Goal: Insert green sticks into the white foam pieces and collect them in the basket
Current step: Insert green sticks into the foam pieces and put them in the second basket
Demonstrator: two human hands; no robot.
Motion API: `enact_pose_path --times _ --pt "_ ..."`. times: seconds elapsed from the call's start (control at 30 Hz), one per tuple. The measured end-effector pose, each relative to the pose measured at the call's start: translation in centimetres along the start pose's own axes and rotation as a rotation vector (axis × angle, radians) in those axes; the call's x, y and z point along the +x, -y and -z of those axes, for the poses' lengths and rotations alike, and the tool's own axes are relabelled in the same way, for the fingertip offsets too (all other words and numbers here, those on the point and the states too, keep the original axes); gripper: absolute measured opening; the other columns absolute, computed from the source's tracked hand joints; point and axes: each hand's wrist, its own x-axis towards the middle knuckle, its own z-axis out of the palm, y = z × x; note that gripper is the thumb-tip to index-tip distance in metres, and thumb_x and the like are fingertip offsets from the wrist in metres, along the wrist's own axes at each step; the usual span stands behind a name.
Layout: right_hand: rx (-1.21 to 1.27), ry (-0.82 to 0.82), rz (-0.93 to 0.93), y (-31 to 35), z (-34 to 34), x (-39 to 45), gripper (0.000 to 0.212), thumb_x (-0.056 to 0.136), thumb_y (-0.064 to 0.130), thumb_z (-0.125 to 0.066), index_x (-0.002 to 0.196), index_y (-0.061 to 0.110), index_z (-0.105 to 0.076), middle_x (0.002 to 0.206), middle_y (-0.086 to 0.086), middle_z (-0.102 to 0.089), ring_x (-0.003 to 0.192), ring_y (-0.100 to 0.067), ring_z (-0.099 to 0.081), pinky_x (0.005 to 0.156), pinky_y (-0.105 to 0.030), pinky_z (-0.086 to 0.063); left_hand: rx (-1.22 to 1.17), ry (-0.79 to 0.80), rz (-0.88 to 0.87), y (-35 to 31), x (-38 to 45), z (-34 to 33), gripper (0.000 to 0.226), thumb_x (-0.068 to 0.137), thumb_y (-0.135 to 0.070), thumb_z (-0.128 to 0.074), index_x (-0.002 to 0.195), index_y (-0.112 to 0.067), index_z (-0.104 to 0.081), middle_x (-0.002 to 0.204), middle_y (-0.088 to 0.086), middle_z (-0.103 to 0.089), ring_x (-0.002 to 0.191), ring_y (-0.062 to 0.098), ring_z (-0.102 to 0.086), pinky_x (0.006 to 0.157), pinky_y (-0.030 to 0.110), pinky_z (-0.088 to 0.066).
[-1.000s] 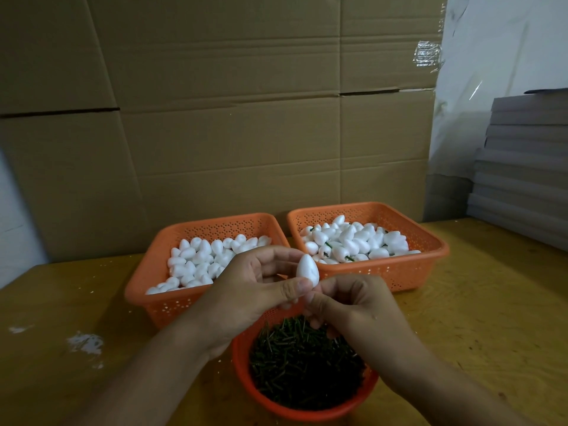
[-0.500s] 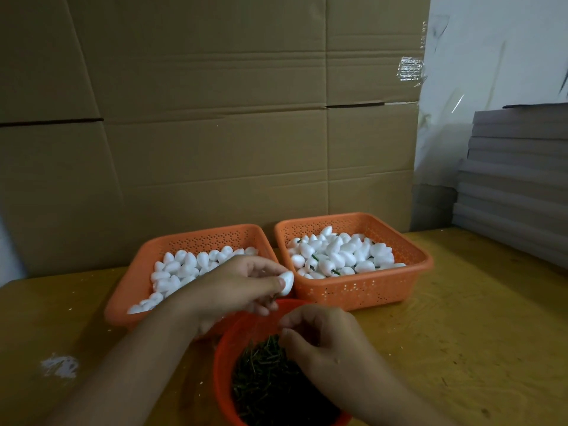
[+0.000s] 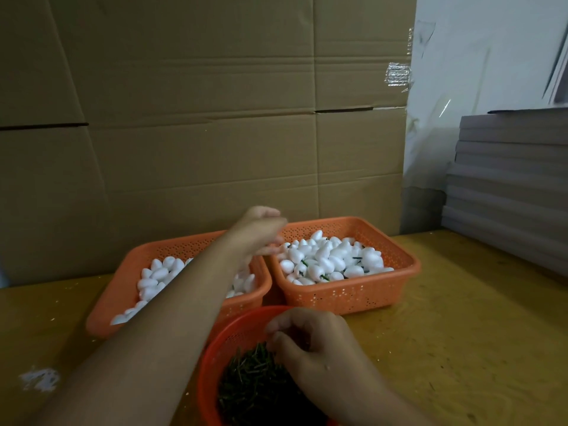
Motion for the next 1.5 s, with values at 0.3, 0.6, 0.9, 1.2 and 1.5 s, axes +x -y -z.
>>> enact_pose_path --times 0.3,0.6,0.9,1.2,1.5 --pt "-0.011 0.011 0.013 0.1 -0.3 -0.3 0.015 0.089 0.020 -0.061 0.088 0.030 -0.072 0.074 0.021 -0.070 0.062 0.000 -0.063 0.055 -0.010 -0.041 1.168 0.112 0.306 7.5 -2.3 10.5 0.058 0.091 -0.051 -0.059 0.145 -0.031 -0.046 0.153 0.003 -0.032 0.137 0.026 -0.035 0.114 0.045 -0.033" --pt "0.011 0.007 0.008 -0.3 -0.3 -0.2 0.015 0.087 0.024 -0.058 0.087 0.032 -0.071 0.077 0.009 -0.073 0.064 -0.010 -0.066 0.059 -0.029 -0.053 1.270 0.141 0.220 9.5 -1.4 11.1 0.044 0.094 -0.056 -0.055 0.134 -0.037 -0.051 0.151 0.008 -0.024 0.135 0.030 -0.027 0.116 0.049 -0.026" --pt "0.034 -0.002 -0.005 -0.3 -0.3 -0.1 0.016 0.087 0.026 -0.057 0.084 0.036 -0.069 0.075 0.001 -0.073 0.063 -0.025 -0.066 0.056 -0.042 -0.052 0.953 -0.017 0.142 10.0 -1.1 12.2 0.051 0.091 -0.022 -0.066 0.140 -0.030 -0.052 0.138 0.003 -0.050 0.122 0.023 -0.048 0.103 0.040 -0.046" --pt "0.037 -0.006 -0.022 -0.1 -0.1 -0.2 0.023 0.090 0.021 -0.060 0.082 0.040 -0.069 0.075 0.007 -0.073 0.065 -0.024 -0.067 0.062 -0.043 -0.054 0.362 -0.161 -0.288 6.3 -5.3 11.4 0.040 0.089 -0.009 -0.070 0.114 -0.039 -0.064 0.108 -0.016 -0.067 0.100 0.001 -0.066 0.081 0.020 -0.050" --pt "0.008 -0.010 -0.034 -0.1 -0.1 -0.2 0.022 0.091 0.017 -0.061 0.083 0.034 -0.071 0.078 0.007 -0.074 0.067 -0.020 -0.069 0.066 -0.042 -0.056 -0.372 0.217 -0.053 5.7 -11.6 8.7 0.033 0.084 -0.016 -0.068 0.116 -0.009 -0.071 0.114 0.012 -0.074 0.102 0.026 -0.073 0.076 0.022 -0.059"
